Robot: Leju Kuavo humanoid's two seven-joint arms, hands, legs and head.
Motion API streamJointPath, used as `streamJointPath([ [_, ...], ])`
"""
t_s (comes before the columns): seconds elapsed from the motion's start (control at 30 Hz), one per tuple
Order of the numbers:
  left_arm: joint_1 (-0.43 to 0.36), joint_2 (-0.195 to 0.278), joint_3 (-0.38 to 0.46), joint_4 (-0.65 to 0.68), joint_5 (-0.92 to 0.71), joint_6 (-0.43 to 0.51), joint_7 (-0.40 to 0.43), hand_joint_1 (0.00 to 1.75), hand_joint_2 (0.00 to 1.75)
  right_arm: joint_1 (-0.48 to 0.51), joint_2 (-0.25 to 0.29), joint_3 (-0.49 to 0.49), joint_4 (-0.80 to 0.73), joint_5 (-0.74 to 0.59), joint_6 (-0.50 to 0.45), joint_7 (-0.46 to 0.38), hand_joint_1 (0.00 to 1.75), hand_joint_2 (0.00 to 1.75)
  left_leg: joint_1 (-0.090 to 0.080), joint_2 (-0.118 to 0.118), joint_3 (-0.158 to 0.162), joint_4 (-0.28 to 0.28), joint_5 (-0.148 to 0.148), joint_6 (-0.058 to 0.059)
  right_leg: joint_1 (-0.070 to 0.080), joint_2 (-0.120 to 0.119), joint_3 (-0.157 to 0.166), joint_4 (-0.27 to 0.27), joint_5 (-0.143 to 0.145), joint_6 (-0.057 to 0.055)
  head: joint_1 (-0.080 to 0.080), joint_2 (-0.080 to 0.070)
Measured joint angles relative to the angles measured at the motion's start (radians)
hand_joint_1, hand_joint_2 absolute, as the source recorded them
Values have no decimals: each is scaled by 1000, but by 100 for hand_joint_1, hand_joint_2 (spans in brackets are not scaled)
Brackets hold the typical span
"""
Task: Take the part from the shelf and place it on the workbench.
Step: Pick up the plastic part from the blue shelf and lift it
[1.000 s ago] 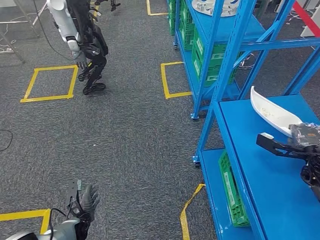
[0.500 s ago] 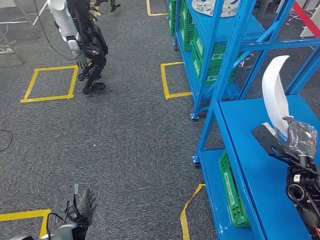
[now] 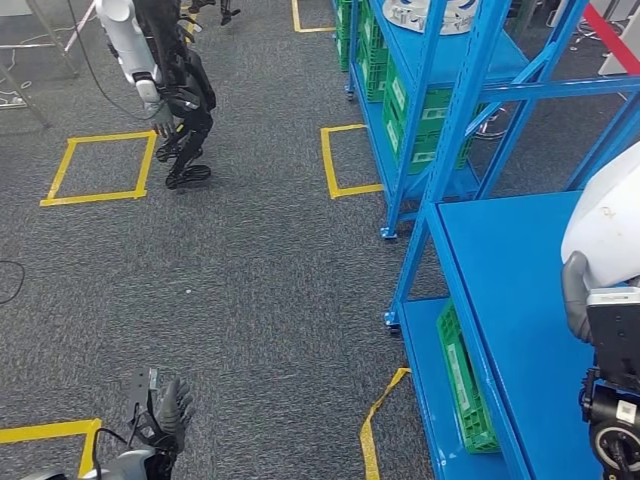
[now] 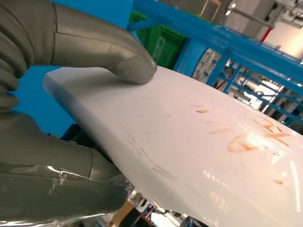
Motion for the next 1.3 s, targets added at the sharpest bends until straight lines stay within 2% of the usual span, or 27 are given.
streamJointPath([
  [0.13,0,-1,0,0,0,-2,1,0,0,18,1,0,-59,-55,39,-9,175,175,0,0,0,0,0,0,0,0,0,0,0,0,0,0],
  [0.27,-2,-1,0,0,-2,-10,8,0,0,31,3,0,-112,-238,175,-47,175,175,0,0,0,0,0,0,0,0,0,0,0,0,0,0],
  [0.43,-10,-1,0,0,-7,-15,18,0,0,33,7,3,-154,-330,290,-63,175,175,0,0,0,0,0,0,0,0,0,0,0,0,0,0],
  [0.7,-16,-2,0,0,-8,-16,19,0,0,32,10,8,-179,-357,322,-67,175,175,0,0,0,0,0,0,0,0,0,0,0,0,0,0],
  [0.83,-18,-2,0,0,-9,-21,22,0,175,27,12,14,-182,-395,369,-76,175,175,0,0,0,0,0,0,0,0,0,0,0,0,0,0],
  [1.3,-31,-4,-5,0,-27,20,14,0,175,17,20,35,-182,-390,385,-86,175,175,0,0,0,0,0,0,0,0,0,0,0,0,0,0],
])
